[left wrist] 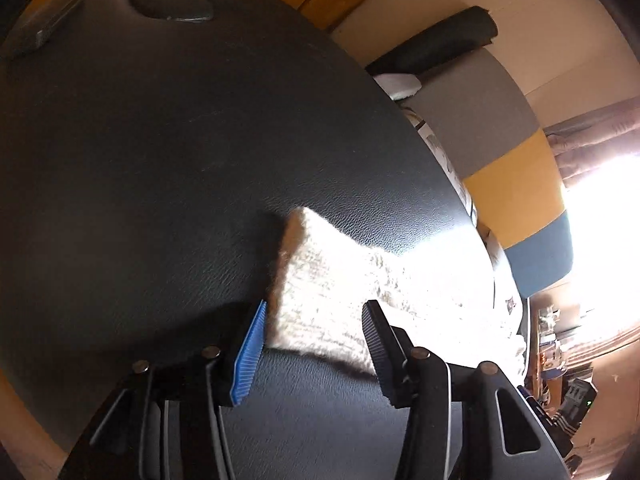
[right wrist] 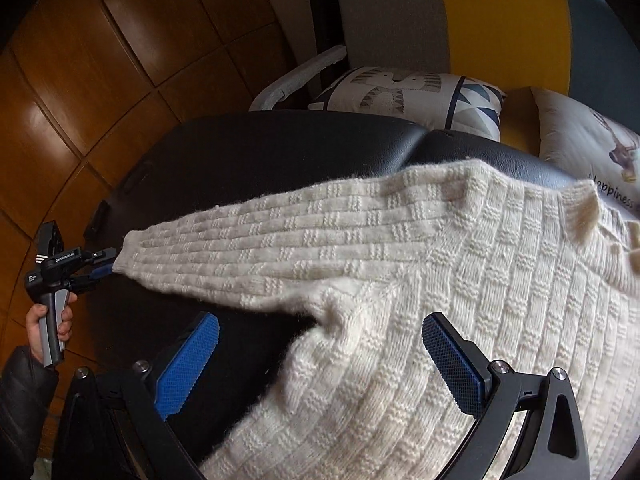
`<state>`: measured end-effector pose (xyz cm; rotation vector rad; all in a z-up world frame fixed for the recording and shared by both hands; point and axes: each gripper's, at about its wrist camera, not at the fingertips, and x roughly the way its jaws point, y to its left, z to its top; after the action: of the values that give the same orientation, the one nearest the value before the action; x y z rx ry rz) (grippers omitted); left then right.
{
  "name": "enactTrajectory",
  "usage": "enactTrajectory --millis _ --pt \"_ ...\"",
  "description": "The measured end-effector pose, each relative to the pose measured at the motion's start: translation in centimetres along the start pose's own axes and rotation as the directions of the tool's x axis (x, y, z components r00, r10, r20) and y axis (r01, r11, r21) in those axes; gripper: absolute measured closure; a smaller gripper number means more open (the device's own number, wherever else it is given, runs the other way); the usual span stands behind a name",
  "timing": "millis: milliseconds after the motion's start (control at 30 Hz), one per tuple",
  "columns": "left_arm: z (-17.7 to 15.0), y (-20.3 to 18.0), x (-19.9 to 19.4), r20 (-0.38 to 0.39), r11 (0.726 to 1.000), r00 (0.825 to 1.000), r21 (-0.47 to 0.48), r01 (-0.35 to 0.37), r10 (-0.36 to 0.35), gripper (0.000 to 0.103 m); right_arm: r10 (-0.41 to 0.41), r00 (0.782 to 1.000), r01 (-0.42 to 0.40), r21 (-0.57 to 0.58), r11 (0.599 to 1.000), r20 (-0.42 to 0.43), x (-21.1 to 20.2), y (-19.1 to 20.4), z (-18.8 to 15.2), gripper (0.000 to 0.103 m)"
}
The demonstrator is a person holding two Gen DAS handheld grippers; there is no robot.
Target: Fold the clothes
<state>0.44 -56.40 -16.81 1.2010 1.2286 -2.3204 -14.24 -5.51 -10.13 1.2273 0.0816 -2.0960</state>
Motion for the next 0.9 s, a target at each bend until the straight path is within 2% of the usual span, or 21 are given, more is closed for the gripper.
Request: enactTrajectory --millis 33,67,100,133,233,333,500,600,667,767,800,900 --pt "0.1 -0.4 0.2 -0.002 1.000 1.000 0.015 -0.015 0.015 0.058 -0.009 1.000 0.009 -0.002 1.000 0.005 -0.1 -0.2 0.2 0.000" --pt "0.2 -0.9 0.4 -0.006 0.999 1.000 0.032 -0.029 0.029 0.067 -0.020 1.000 0.020 -0.001 1.000 0.013 -0.3 -0.5 0.3 0.000" --pt "0.1 -1.4 0.8 -0.016 0.998 0.999 0.053 -0.039 0.040 0.095 -0.032 0.999 0.032 0.002 0.999 0.020 -0.4 -0.8 0.5 0.000" --pt "-0.1 -1.8 1.0 -0.009 0.996 0.999 0.068 -0.051 0.052 0.099 -0.047 0.999 0.046 0.012 0.999 0.025 -0.6 -1.3 0.7 0.000" --pt "0.3 -2.0 -0.3 0.097 0.997 0.993 0.037 -0.065 0.062 0.101 -0.107 0.994 0.105 0.045 0.993 0.037 -0.9 -3.5 1.0 0.000" --pt "1.3 -1.7 -2.8 0.220 0.998 0.973 -0.012 -0.068 0.069 0.101 -0.170 0.985 0.168 0.061 0.984 0.030 -0.7 -5.6 1.6 0.000" --pt "3.2 -2.0 -1.3 0.213 0.975 0.955 0.028 -0.220 0.209 0.101 -0.213 0.977 0.212 -0.033 0.977 -0.024 2.3 -6.8 3.3 0.000" --pt "3.5 -1.9 0.5 0.192 0.947 0.932 0.035 -0.318 0.306 0.101 -0.285 0.957 0.281 -0.070 0.957 -0.055 4.7 -7.5 4.5 0.000" --pt "3.2 -1.5 1.6 0.176 0.929 0.917 0.036 -0.369 0.357 0.101 -0.338 0.936 0.335 -0.047 0.941 -0.097 6.2 -8.8 4.9 0.000" --pt "3.0 -1.7 2.2 0.191 0.905 0.896 0.065 -0.420 0.402 0.101 -0.329 0.941 0.332 0.026 0.943 -0.076 6.3 -10.5 5.3 0.000" --pt "3.1 -1.7 2.3 0.187 0.905 0.895 0.061 -0.421 0.404 0.101 -0.329 0.941 0.332 0.025 0.943 -0.074 6.3 -10.5 5.3 0.000" --pt "3.7 -1.2 1.6 0.156 0.940 0.929 -0.003 -0.341 0.337 0.098 -0.329 0.942 0.331 0.024 0.943 -0.069 6.3 -10.7 5.5 0.000"
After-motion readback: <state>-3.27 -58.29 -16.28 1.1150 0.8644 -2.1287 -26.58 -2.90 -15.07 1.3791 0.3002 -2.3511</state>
